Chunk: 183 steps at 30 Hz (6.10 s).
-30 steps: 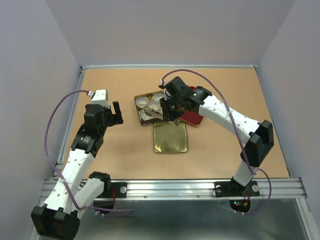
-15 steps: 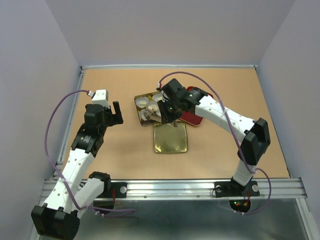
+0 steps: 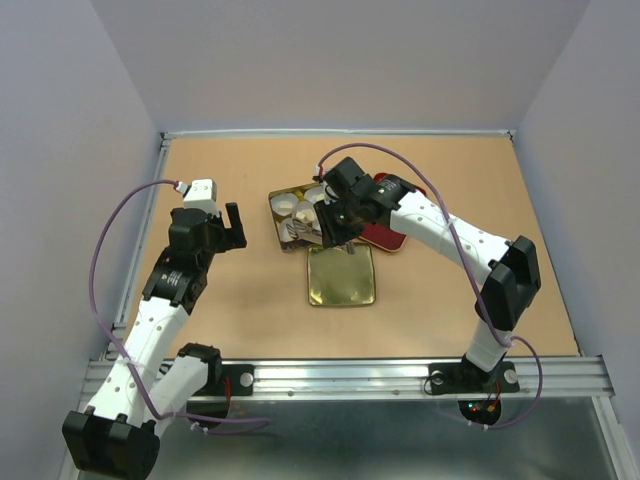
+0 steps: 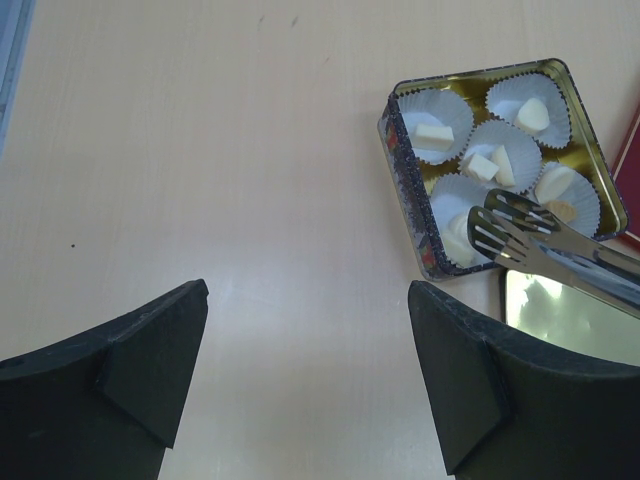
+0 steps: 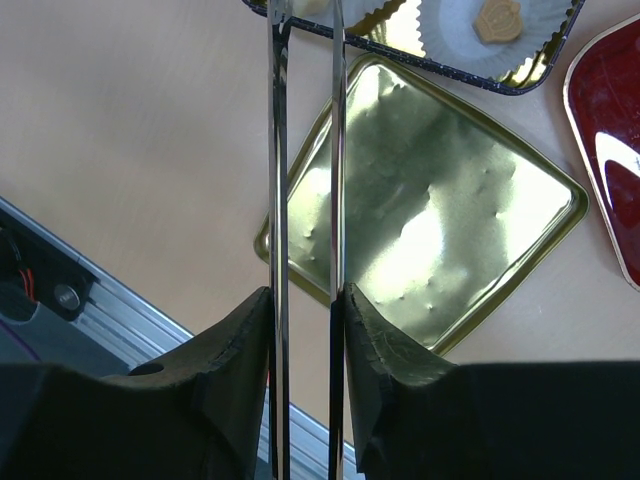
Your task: Pack the chocolate
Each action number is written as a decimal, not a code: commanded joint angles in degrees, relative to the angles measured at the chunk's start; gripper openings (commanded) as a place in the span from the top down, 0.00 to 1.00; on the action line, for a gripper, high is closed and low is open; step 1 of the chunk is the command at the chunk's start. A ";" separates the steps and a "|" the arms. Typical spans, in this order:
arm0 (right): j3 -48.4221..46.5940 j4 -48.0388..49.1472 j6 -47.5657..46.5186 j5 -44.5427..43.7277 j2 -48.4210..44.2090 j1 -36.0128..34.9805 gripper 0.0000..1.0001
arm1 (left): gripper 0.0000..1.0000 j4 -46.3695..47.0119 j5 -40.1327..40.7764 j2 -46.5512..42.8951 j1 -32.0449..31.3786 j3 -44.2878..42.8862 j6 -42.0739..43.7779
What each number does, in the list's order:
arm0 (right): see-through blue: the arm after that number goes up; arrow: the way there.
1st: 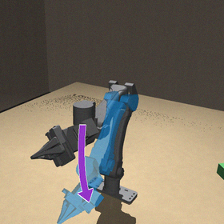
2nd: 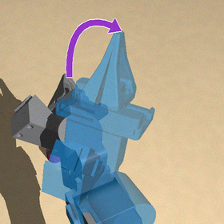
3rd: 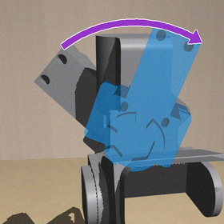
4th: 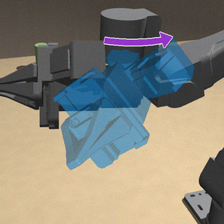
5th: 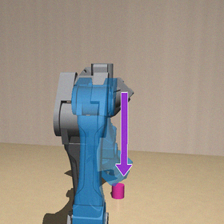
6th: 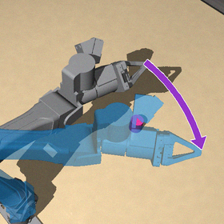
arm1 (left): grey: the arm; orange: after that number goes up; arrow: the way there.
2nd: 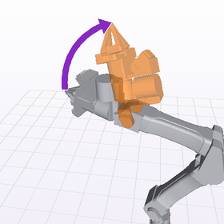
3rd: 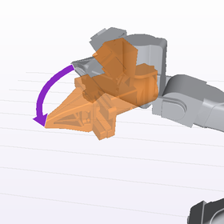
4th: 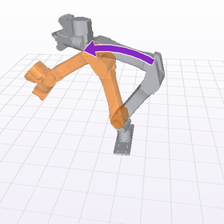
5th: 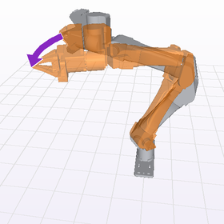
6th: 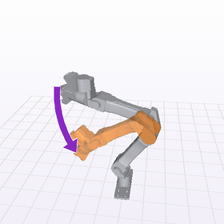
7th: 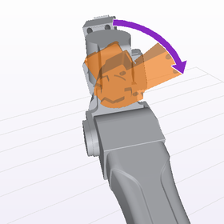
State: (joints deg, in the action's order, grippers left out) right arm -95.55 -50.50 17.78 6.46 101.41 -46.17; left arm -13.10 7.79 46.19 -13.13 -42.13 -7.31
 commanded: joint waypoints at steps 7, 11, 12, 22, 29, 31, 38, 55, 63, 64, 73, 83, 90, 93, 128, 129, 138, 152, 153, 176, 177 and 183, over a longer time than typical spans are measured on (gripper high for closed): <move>-4.20 2.42 0.41 -3.81 -3.31 -0.41 0.62 | 0.07 1.15 0.73 -1.81 -0.06 -0.76 0.54; -6.49 2.16 0.15 -8.89 -4.46 -0.32 0.63 | 0.07 0.80 0.65 -2.25 0.03 -0.76 0.54; -6.67 2.25 0.06 -9.70 -4.81 -0.23 0.63 | 0.07 0.71 0.65 -2.34 -0.06 -0.85 0.54; -1.93 1.37 -0.47 -16.29 -13.42 8.19 0.64 | 0.07 0.10 -0.76 -1.99 -0.06 -1.55 1.68; 7.30 1.28 -2.31 -23.68 -21.32 20.76 0.64 | 0.07 0.10 -2.60 -1.20 -0.06 -1.90 2.13; 10.63 1.89 -2.40 -26.31 -22.74 24.80 0.65 | 0.07 0.18 -3.30 -0.76 -0.06 -2.17 2.21; 20.22 5.58 -1.52 -26.59 -26.78 34.30 0.65 | 0.07 0.53 -4.10 -0.49 -0.06 -2.87 3.18; 36.74 15.16 0.85 -18.59 -25.38 38.70 0.65 | 0.07 -0.34 -1.91 -3.74 -0.06 -1.73 3.01; 39.30 16.93 -0.81 -17.18 -21.17 39.32 0.65 | 0.07 0.36 -1.73 -2.78 0.03 -2.43 0.99; 39.21 17.01 -1.25 -17.01 -20.38 39.58 0.65 | 0.07 0.62 -1.81 -2.60 0.03 -2.52 0.46; 34.56 20.09 -4.95 -15.34 -10.54 43.09 0.65 | 0.07 1.77 -1.99 -0.67 -0.06 -3.22 -2.18; 23.32 23.52 -7.32 -14.02 3.17 45.12 0.62 | 0.10 1.41 -2.34 1.00 -0.15 -2.69 -4.72; 15.14 24.22 -8.38 -13.49 11.70 45.91 0.58 | 0.11 1.59 -1.03 3.90 -2.51 -1.99 -9.73; 13.11 24.13 -8.46 -12.88 13.64 45.91 0.49 | 0.11 1.76 0.12 4.52 -4.98 -1.12 -11.85; 29.53 23.96 -0.82 -7.00 -20.79 47.05 0.14 | 0.15 5.98 7.50 27.43 -36.62 2.50 -29.25; 30.67 23.96 -0.64 -6.81 -21.77 47.05 0.14 | 0.16 6.07 7.67 28.41 -37.06 1.97 -29.25; 38.94 22.20 -0.11 -4.00 -31.53 46.96 0.13 | 0.42 6.60 8.12 37.39 -38.99 -1.64 -28.46; 39.56 20.62 -0.38 -0.84 -34.96 46.96 0.13 | 1.00 6.77 7.50 38.19 -39.78 -1.11 -27.41; 39.56 20.62 -0.29 -0.31 -35.13 46.96 0.13 | 1.00 6.78 7.85 37.66 -39.79 -1.03 -27.32; 37.89 21.84 3.83 38.79 -38.30 44.86 0.13 | 1.00 0.10 17.35 14.90 -40.05 -9.73 -31.27; 37.80 22.20 4.10 39.41 -38.30 44.59 0.13 | 1.00 0.10 17.17 14.54 -40.05 -10.07 -31.45; 37.89 24.66 6.03 39.52 -37.60 40.99 0.12 | 1.00 1.41 16.29 11.99 -40.05 -10.60 -32.42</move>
State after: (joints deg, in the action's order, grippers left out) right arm -56.40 -29.36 22.22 43.05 64.01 -2.76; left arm -14.00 23.03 60.77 -52.93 -49.34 -38.20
